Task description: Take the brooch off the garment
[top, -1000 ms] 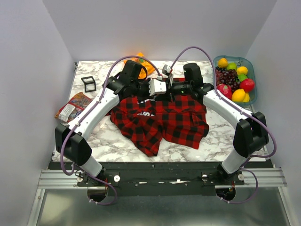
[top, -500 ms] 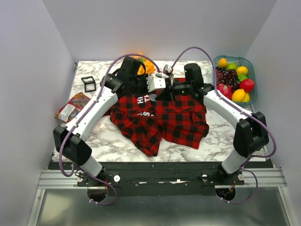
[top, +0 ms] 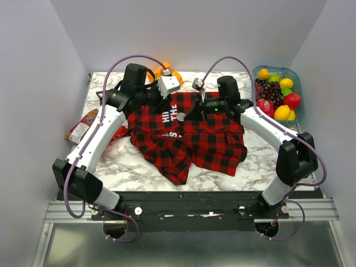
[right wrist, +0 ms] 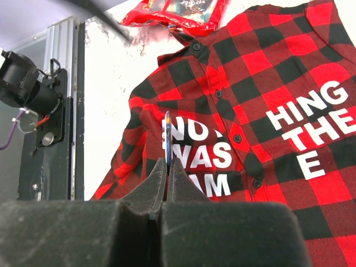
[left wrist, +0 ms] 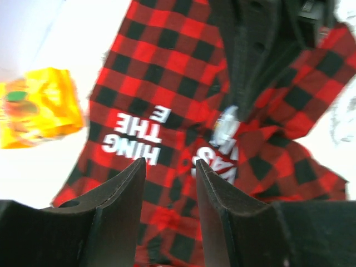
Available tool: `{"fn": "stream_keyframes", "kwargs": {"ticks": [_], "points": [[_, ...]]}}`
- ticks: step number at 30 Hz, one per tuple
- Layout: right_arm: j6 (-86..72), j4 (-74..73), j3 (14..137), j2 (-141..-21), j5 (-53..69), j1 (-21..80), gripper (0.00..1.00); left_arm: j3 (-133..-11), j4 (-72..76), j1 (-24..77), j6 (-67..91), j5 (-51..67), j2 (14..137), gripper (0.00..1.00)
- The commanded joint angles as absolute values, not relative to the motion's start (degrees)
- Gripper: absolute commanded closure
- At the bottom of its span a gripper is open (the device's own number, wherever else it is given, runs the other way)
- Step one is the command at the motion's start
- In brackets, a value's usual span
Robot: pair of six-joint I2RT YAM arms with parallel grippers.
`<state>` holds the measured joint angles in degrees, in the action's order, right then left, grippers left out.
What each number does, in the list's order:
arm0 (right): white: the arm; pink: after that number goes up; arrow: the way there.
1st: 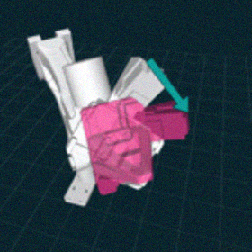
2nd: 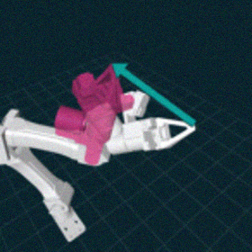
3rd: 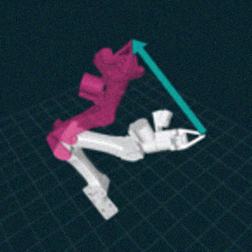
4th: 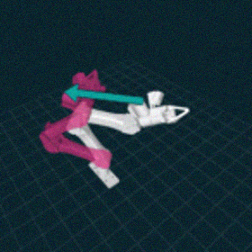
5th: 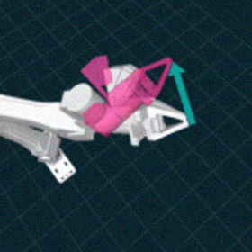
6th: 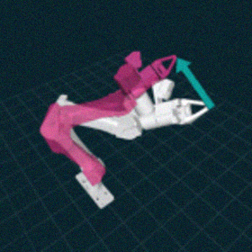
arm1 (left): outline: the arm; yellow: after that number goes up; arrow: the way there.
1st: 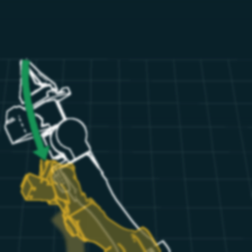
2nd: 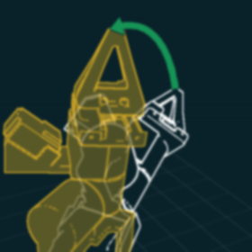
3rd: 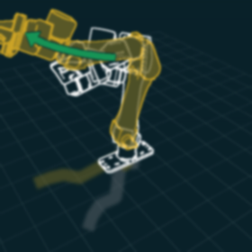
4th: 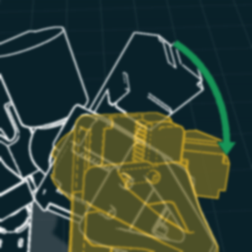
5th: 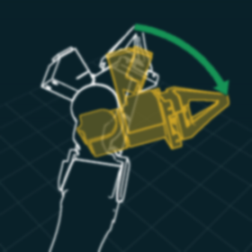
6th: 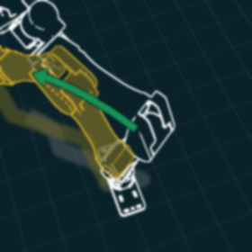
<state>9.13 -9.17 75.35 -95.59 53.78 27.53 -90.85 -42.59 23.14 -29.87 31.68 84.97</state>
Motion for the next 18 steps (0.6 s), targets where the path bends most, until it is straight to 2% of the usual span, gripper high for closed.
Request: {"fn": "stream_keyframes", "kwargs": {"ticks": [1, 7, 10, 18], "points": [[10.55, -10.02, 74.71, -94.75, 55.9, 27.42, 1.0, -85.44, -38.5, 23.12, -22.86, 41.21, 83.5, 0.51], [11.34, -10.46, 74.71, -94.31, 56.34, 27.51, 0.99, -84.55, -35.86, 23.03, -20.04, 48.07, 85.69, 0.55], [11.95, -10.63, 74.27, -93.78, 56.25, 27.51, 1.0, -85.87, -34.63, 23.2, -19.07, 47.82, 87.36, 0.57], [12.57, -11.16, 73.39, -92.29, 55.37, 27.42, 1.0, -89.47, -39.28, 23.2, -25.22, 50.45, 90.79, 0.62]]}}
